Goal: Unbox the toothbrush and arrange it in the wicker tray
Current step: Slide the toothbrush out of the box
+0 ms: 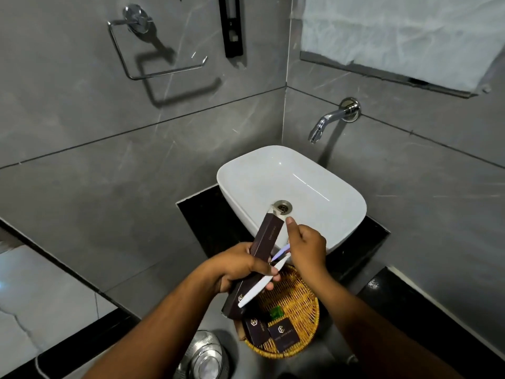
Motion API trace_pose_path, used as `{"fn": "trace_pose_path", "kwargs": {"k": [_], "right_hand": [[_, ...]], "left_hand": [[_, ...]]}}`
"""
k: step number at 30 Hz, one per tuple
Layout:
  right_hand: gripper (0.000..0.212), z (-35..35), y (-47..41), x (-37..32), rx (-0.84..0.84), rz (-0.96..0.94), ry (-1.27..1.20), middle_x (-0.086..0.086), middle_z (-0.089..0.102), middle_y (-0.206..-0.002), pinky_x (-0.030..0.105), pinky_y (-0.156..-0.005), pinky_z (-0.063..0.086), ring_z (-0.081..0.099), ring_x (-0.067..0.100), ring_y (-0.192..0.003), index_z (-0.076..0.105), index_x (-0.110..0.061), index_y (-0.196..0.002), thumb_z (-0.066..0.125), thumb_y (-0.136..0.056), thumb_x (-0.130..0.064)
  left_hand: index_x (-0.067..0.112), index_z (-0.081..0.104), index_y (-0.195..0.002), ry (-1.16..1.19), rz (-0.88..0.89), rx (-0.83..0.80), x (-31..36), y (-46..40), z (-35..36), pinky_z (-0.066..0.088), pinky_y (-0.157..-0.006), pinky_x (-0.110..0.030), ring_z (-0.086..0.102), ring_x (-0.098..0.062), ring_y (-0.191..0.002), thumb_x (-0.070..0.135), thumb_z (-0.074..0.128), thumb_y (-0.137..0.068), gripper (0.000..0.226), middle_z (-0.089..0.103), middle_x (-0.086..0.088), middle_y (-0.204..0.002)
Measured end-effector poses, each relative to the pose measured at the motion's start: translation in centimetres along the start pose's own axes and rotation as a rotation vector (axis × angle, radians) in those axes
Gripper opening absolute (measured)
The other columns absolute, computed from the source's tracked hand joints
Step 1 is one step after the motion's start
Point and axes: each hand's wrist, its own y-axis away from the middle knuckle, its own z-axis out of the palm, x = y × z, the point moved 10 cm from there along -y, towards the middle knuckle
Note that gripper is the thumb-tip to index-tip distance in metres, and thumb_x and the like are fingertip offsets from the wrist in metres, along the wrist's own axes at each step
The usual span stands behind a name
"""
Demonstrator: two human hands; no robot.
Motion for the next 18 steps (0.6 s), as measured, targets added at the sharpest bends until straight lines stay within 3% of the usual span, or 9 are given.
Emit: {"fn": "trace_pose_path", "kwargs": {"k": [4,7,9,11,15,18], "right_hand": [[0.062,-0.4,0.1,0.4,0.042,0.025,0.014,0.008,0.055,-0.049,0.039,-0.049,0.046,0.053,0.018,-0.047,0.054,-0.006,-0.055,0.045,-0.094,-0.052],[0.061,-3.2,-1.3,1.1,0.173,0.099,-0.063,0.000,0.052,-0.047,0.032,-0.047,0.043,0.053,0.014,-0.045,0.048,-0.017,-0.050,0.040,-0.092,-0.060],[0.060,-5.2,-2.8,0.9,0.202,0.065,-0.036,0.001,0.049,-0.048,0.031,-0.051,0.040,0.049,0.016,-0.048,0.044,-0.015,-0.048,0.047,-0.093,-0.055],[0.057,-5.4,-3.5,0.4,0.100,-0.001,0.025,-0.001,0.043,-0.046,0.029,-0.051,0.035,0.041,0.013,-0.045,0.041,-0.013,-0.049,0.057,-0.089,-0.050],[0.045,0.9,0.4,1.4,-0.424,-0.020,0.226,0.000,0.056,-0.052,0.026,-0.050,0.043,0.054,0.012,-0.047,0.055,-0.014,-0.058,0.068,-0.078,-0.052],[0.036,3.8,3.2,2.2,-0.565,-0.035,0.279,0.006,0.067,-0.061,0.019,-0.051,0.043,0.058,0.004,-0.051,0.062,-0.019,-0.058,0.070,-0.078,-0.048]], "left_hand": [[0.004,0.068,-0.096,0.012,0.021,0.108,-1.0,-0.5,-0.8,0.059,-0.060,-0.029,0.072,-0.022,-0.065,-0.009,0.073,-0.073,0.026,0.075,-0.017,-0.082],[0.012,0.069,-0.093,-0.099,0.009,0.212,-2.0,-0.5,-2.0,0.056,-0.068,-0.030,0.071,-0.021,-0.079,-0.004,0.080,-0.066,0.034,0.074,-0.005,-0.082],[0.014,0.066,-0.087,-0.071,0.011,0.325,-2.8,-0.3,-3.3,0.054,-0.061,-0.026,0.070,-0.018,-0.073,-0.003,0.080,-0.065,0.032,0.071,-0.003,-0.078],[0.011,0.065,-0.088,0.059,0.035,0.450,-3.6,0.0,-4.6,0.053,-0.056,-0.026,0.069,-0.019,-0.068,-0.005,0.079,-0.066,0.030,0.070,-0.006,-0.078],[0.002,0.065,-0.095,0.236,0.090,0.548,-4.2,-0.3,-4.9,0.057,-0.060,-0.031,0.069,-0.023,-0.067,-0.005,0.079,-0.067,0.032,0.070,-0.013,-0.078],[0.005,0.062,-0.084,0.230,0.119,0.576,-4.2,-0.8,-4.4,0.057,-0.056,-0.030,0.068,-0.019,-0.058,-0.007,0.081,-0.064,0.030,0.064,-0.009,-0.066]]}}
